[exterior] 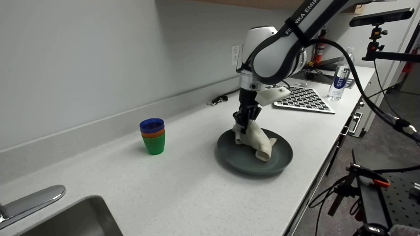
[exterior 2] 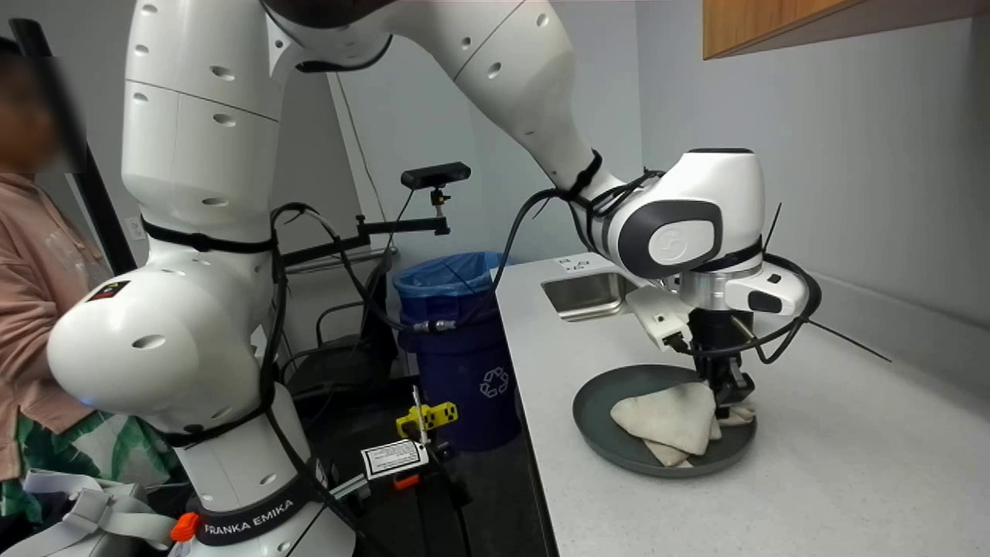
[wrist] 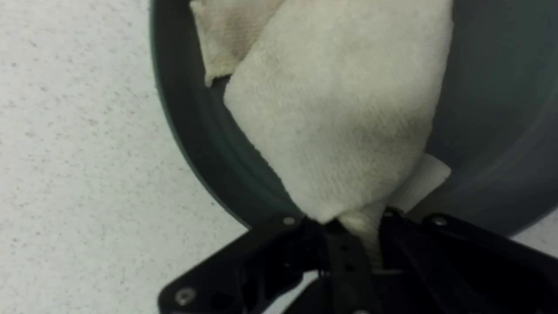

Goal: Use the towel to wipe the grey plate

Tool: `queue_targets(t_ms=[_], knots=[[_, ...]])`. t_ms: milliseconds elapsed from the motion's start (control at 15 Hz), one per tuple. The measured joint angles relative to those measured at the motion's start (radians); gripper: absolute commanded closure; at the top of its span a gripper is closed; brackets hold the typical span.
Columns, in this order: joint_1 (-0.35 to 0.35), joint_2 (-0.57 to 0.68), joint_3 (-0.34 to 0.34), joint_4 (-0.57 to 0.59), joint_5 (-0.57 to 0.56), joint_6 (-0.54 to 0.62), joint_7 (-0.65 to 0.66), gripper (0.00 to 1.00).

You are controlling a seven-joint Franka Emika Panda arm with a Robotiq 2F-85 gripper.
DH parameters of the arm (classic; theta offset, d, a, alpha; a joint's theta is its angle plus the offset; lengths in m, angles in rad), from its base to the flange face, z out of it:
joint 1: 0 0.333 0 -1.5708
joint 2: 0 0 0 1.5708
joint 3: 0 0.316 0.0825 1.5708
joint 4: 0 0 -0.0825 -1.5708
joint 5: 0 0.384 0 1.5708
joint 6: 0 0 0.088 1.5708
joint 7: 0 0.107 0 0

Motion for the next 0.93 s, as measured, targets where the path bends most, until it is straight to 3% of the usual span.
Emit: queue_targets(t_ms=[267, 533, 800, 933], knots=[[-0.026, 0.0, 0.089, -0.001, 0.172, 0.029, -0.076, 0.98], [-0.093, -0.001, 0.208, -0.001, 0.363, -0.057, -0.285, 0.98], [-0.104, -0.001, 0.205, 0.001, 0.369, -0.249, -0.383, 0.98], [-0.1, 0.0, 0.169, 0.003, 0.301, -0.363, -0.377, 0.98]])
